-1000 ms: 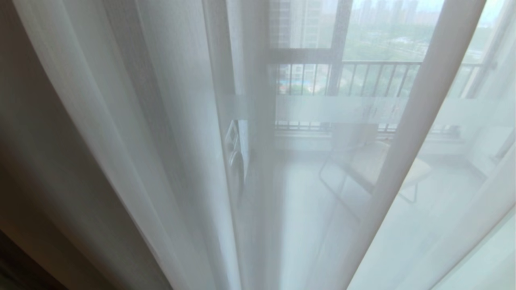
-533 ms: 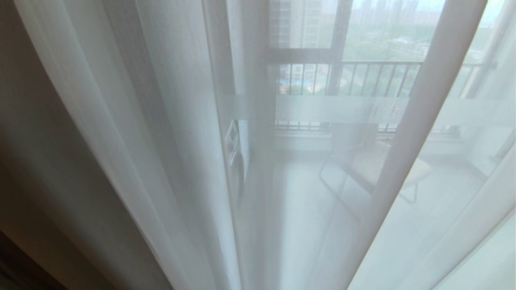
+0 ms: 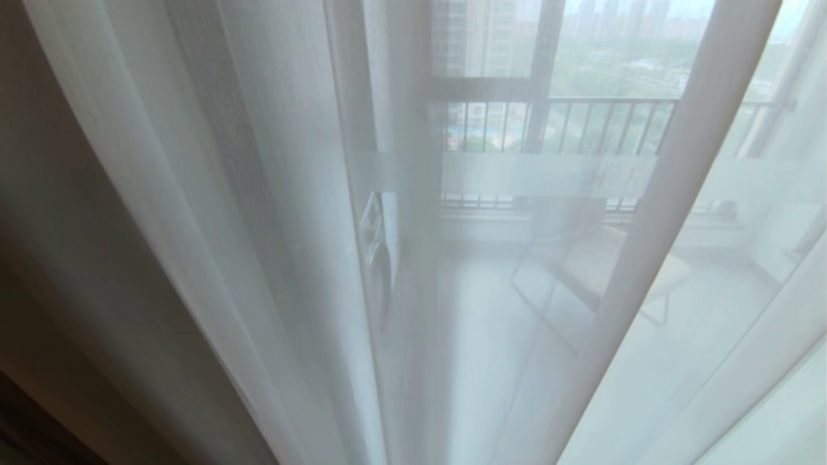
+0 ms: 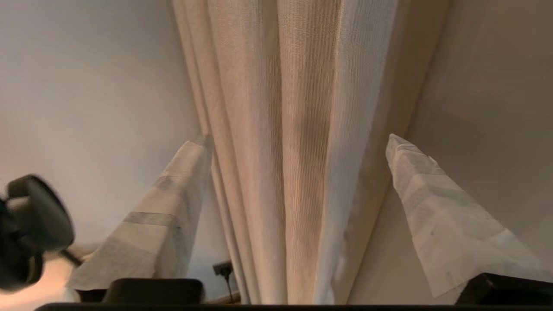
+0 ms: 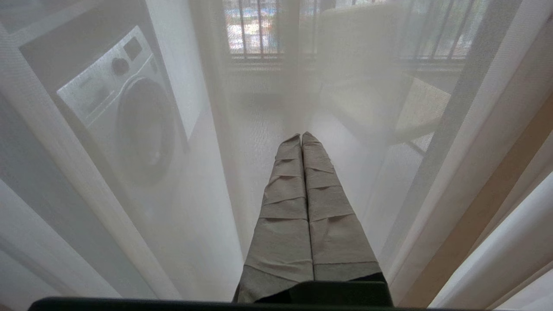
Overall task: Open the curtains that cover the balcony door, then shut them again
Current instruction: Close the outer curtains on both sides
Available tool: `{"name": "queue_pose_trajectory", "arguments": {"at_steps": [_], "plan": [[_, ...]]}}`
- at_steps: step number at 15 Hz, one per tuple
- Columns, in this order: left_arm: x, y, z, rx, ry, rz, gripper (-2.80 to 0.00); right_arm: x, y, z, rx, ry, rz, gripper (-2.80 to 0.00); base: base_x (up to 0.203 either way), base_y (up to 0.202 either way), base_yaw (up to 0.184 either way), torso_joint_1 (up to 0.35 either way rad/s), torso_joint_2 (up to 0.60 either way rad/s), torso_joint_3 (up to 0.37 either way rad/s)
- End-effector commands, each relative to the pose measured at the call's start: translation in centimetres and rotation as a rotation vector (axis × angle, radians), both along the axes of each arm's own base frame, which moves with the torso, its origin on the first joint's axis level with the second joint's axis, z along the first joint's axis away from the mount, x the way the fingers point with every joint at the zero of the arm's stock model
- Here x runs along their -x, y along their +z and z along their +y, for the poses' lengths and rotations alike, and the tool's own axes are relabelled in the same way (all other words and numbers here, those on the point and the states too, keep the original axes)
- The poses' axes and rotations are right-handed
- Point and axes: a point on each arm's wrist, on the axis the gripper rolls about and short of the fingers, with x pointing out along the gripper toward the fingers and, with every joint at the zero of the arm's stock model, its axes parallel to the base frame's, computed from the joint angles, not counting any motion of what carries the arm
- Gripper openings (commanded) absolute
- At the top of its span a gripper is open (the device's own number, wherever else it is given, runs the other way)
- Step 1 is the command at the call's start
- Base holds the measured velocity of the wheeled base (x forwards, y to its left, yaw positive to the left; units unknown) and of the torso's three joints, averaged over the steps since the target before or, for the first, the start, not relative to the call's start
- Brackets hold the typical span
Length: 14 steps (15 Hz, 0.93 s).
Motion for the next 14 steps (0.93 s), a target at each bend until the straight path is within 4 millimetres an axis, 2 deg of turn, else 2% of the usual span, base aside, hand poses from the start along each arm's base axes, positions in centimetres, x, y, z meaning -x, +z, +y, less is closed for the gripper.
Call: {"name": "queue_pose_trajectory", "arguments": {"at_steps": [1,4,10,14], "plan": [[-1.3,-1.9,2.5,0.027,0.005,0.018,0.00,0.0,0.0,0.0,-0.001,0.001,0.000,-2.80,0.000,0.000,0.000,0.000,0.00,0.000],[-2.5,-2.9,4.2,0.019,0.000,0.013,0.00,0.0,0.0,0.0,-0.001,-0.001,0.000,-2.80,0.000,0.000,0.000,0.000,0.00,0.000],[-5.1,-4.3,6.1,-0.008,-0.035,-0.010,0.00,0.0,0.0,0.0,0.000,0.000,0.000,-2.80,0.000,0.000,0.000,0.000,0.00,0.000],[-6.8,-4.9,7.3,-0.049,-0.152,-0.046,0.00,0.0,0.0,0.0,-0.001,-0.001,0.000,-2.80,0.000,0.000,0.000,0.000,0.00,0.000]]}}
